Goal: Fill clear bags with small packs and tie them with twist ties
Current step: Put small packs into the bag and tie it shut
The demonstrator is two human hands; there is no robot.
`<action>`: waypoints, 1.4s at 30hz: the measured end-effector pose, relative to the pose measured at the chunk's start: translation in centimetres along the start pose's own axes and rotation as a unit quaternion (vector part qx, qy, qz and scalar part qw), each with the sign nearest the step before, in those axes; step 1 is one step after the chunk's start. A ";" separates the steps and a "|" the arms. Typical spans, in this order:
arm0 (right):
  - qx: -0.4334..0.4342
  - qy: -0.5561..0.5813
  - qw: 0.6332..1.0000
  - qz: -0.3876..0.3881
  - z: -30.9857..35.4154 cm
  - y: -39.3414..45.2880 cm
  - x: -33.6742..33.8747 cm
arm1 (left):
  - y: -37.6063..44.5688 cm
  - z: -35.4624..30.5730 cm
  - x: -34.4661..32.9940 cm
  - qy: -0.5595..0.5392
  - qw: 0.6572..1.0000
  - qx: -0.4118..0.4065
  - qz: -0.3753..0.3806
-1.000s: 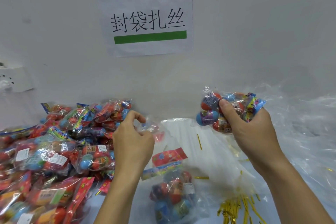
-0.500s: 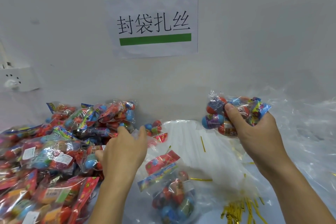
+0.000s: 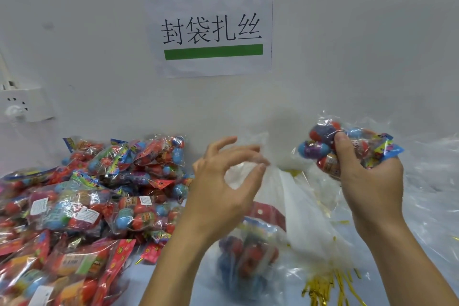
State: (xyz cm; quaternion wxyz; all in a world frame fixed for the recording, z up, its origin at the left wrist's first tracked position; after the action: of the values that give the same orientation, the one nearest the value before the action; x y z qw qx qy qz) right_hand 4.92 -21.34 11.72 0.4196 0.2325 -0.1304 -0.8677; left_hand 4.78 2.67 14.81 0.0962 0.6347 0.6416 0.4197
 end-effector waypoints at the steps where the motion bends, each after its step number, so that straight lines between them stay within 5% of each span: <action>1: -0.004 0.003 1.000 -0.016 -0.1 0.2 0.4 | 0.0 0.0 0.1 -0.005 1.000 0.008 0.006; 4: -0.015 0.004 0.999 -0.033 -0.2 0.6 1.1 | 0.0 0.8 1.5 -0.047 0.996 0.047 -0.063; 9: -0.005 0.006 1.000 -0.014 0.6 0.2 0.4 | -0.4 3.4 2.8 0.063 0.967 0.165 -0.184; 14: -0.001 0.003 1.000 0.007 0.7 -0.4 -0.8 | -1.7 7.5 0.4 0.044 0.940 0.332 -0.060; 21: 0.016 0.064 0.998 0.018 3.4 -1.8 -2.0 | -1.5 5.7 -2.6 -0.013 0.967 0.232 0.102; 27: -0.034 0.040 0.965 0.256 3.8 -4.1 -6.0 | -2.1 4.6 -3.7 0.000 0.950 0.196 0.244; 35: 0.053 -0.215 0.950 0.220 1.7 -3.4 -5.4 | -1.2 6.4 -0.6 -0.106 0.953 0.284 -0.028; 39: 0.077 -0.333 0.904 0.258 1.5 -4.1 -6.1 | -0.5 4.6 -0.6 -0.040 0.984 0.176 -0.011; 42: 0.133 -0.322 0.910 0.224 3.2 -4.2 -6.2 | -0.6 3.7 -1.8 -0.043 0.988 0.135 0.067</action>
State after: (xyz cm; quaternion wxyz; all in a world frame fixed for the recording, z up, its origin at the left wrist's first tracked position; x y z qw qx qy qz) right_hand 3.83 -13.79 14.57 0.5032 -0.0409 -0.4216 -0.7532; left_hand 7.07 2.74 11.37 0.0088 0.7011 0.6436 0.3069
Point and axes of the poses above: each hand's wrist, its own y-axis towards the middle knuckle, its own x-axis out of the back of the hand, z = x × y, the point moved 7 cm from there along y, towards the middle knuckle, and after that the axes turned 2 degrees about -x, right-handed, at the moved point
